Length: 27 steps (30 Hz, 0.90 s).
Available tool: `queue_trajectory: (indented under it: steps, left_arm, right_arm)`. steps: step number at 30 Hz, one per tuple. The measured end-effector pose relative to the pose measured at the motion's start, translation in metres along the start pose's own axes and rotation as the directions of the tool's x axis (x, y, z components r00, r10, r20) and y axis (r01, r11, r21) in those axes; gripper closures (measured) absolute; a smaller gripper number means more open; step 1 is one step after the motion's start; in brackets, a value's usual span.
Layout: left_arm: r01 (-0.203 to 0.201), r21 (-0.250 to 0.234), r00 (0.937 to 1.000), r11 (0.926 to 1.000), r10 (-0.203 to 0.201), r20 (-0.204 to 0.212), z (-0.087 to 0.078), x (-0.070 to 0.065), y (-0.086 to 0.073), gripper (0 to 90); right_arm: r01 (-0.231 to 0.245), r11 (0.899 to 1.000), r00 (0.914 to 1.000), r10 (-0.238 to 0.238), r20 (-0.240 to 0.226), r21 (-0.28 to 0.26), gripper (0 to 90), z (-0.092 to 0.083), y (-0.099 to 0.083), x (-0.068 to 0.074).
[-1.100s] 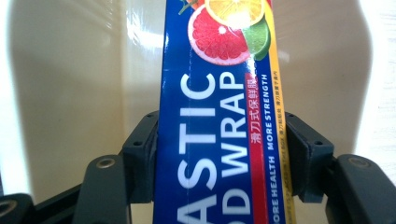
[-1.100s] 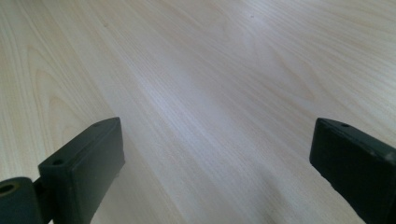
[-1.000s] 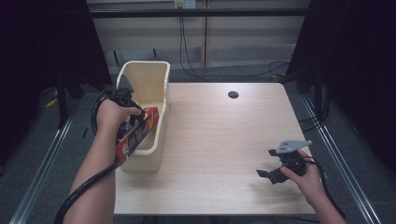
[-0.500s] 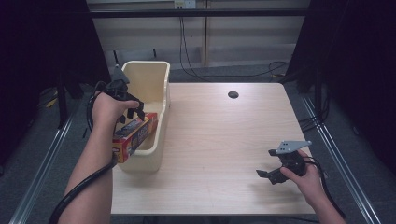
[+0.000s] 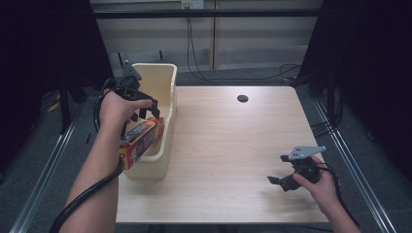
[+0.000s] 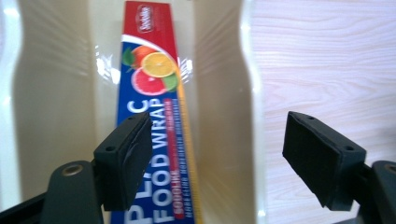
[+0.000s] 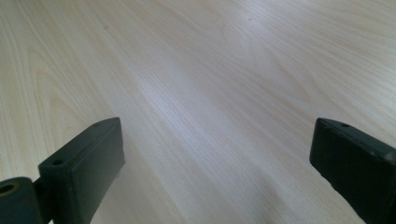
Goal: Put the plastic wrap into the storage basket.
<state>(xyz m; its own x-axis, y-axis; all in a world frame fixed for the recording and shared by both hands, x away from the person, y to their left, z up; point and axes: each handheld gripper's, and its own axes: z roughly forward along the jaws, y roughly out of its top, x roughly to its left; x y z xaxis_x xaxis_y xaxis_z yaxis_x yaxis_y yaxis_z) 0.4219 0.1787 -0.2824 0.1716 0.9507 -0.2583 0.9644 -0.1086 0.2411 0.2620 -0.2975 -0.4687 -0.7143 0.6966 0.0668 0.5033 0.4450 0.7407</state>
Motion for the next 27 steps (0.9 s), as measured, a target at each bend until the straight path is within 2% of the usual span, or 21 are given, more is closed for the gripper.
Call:
queue_trajectory:
  steps: [9, 17, 22, 27]
  left_arm:
    - [-0.056, -0.014, 0.9976, 0.9983, 0.057, 0.040, 0.000, -0.018, 0.000, 21.5]
    - [-0.086, -0.022, 0.9950, 0.9961, 0.087, 0.049, 0.003, -0.028, -0.001, 20.5]
    - [-0.105, -0.024, 0.9907, 0.9942, 0.106, 0.085, 0.008, -0.039, 0.000, 19.6]
    - [-0.133, -0.023, 0.9861, 0.9908, 0.135, 0.097, 0.014, -0.046, -0.001, 19.2]
  right_arm:
    - [-0.003, 1.000, 1.0000, 0.003, -0.002, -0.010, 3.2, -0.002, 0.001, 0.000]
    - [-0.002, 1.000, 1.0000, 0.002, -0.005, -0.011, 3.2, -0.001, 0.002, 0.001]
    - [0.004, 1.000, 1.0000, -0.004, -0.006, -0.010, 3.2, -0.001, 0.002, 0.001]
    - [0.002, 1.000, 1.0000, -0.002, -0.005, -0.015, 3.3, -0.001, 0.002, 0.002]
